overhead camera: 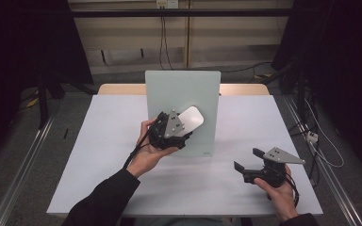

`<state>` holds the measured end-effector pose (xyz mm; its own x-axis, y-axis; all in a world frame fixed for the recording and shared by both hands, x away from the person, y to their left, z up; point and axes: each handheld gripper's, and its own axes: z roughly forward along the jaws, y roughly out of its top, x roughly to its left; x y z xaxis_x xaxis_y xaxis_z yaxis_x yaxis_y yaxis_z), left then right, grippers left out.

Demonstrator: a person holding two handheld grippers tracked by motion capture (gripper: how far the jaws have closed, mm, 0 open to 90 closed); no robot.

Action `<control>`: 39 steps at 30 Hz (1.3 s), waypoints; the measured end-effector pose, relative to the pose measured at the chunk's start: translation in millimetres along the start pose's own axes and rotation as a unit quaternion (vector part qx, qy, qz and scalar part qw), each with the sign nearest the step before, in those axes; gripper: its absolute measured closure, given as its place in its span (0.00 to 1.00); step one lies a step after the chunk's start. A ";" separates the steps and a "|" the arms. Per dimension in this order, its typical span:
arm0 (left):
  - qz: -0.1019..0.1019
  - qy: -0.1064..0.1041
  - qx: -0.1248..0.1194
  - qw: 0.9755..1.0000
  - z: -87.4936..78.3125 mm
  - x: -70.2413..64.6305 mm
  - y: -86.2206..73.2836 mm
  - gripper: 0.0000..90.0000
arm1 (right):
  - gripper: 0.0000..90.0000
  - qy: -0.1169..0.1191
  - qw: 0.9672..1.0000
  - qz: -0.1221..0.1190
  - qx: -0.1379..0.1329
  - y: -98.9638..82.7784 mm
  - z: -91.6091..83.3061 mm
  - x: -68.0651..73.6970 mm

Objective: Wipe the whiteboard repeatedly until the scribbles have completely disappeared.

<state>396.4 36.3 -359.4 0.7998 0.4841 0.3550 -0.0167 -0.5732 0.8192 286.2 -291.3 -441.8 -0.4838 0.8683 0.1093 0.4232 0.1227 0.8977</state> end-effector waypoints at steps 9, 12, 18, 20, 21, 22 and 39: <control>-0.009 0.021 -0.015 1.000 -5.2 13.3 12.1 0.34 | 0.08 0.000 1.000 0.001 0.000 0.1 -0.4 0.6; 0.001 0.011 -0.008 1.000 -0.9 6.5 9.2 0.34 | 0.08 0.000 1.000 0.001 0.000 0.1 -0.3 0.6; 0.011 -0.010 0.008 1.000 9.7 -14.3 -4.3 0.34 | 0.08 0.001 1.000 0.001 0.000 0.1 0.0 0.8; 0.018 -0.014 0.017 1.000 12.5 -19.8 -6.2 0.34 | 0.08 0.001 1.000 0.001 0.000 0.1 -0.1 0.9; 0.018 -0.018 0.019 0.999 13.3 -21.2 -6.9 0.34 | 0.08 0.001 1.000 0.000 -0.001 0.1 -0.2 0.9; 0.024 -0.018 0.021 0.999 13.6 -21.2 -7.1 0.34 | 0.08 0.001 1.000 0.000 -0.001 0.0 -0.3 0.8; -0.003 0.019 -0.006 1.000 0.5 9.2 19.3 0.35 | 0.08 0.002 1.000 -0.001 -0.001 0.0 -0.7 0.4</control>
<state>403.7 29.3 -340.5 0.7769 0.5120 0.3666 -0.0191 -0.5627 0.8264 285.5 -291.3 -441.4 -0.4869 0.8665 0.1099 0.4212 0.1226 0.8986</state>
